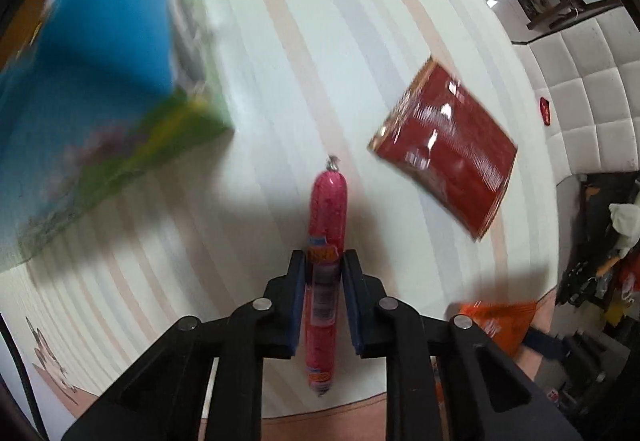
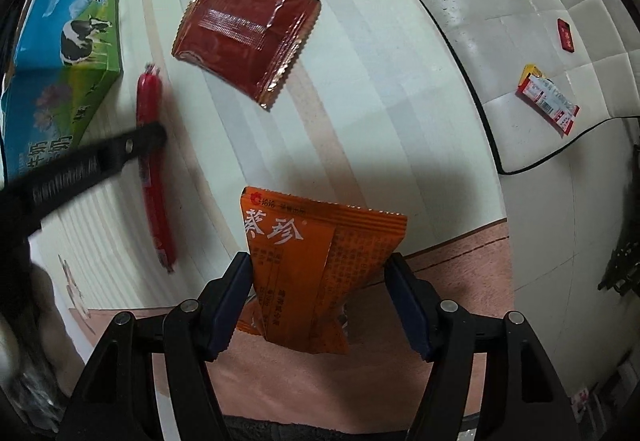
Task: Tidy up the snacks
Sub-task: 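Grasp the pink sausage with the left tool while the right tool grasps the orange packet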
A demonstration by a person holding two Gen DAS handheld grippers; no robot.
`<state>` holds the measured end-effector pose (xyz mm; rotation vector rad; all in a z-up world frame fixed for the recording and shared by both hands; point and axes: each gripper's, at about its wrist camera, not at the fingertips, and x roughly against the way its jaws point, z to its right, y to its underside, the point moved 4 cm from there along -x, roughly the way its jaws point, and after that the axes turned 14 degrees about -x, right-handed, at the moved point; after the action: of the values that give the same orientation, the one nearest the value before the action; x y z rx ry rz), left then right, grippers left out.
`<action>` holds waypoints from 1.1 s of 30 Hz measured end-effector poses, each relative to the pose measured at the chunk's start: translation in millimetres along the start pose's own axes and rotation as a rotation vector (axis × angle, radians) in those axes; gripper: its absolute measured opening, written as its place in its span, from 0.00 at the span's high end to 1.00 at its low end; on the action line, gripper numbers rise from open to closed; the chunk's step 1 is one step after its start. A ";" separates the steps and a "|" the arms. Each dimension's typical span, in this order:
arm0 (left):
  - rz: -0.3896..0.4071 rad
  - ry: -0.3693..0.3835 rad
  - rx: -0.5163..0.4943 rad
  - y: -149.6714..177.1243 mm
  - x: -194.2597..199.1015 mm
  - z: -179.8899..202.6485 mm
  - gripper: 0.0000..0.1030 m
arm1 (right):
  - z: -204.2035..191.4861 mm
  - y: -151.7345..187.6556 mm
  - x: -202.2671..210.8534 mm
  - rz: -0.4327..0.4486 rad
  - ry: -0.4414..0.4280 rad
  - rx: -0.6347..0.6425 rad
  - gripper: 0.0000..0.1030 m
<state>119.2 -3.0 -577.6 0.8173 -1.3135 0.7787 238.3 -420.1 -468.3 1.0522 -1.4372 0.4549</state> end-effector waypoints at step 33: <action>-0.024 0.077 0.129 58.3 11.8 -87.7 0.71 | -8.6 9.0 -11.4 -0.011 0.058 0.032 0.35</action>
<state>114.3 102.5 -568.3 0.8954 -1.1924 0.8745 234.3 -404.9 -474.5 1.0637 -1.3759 0.4983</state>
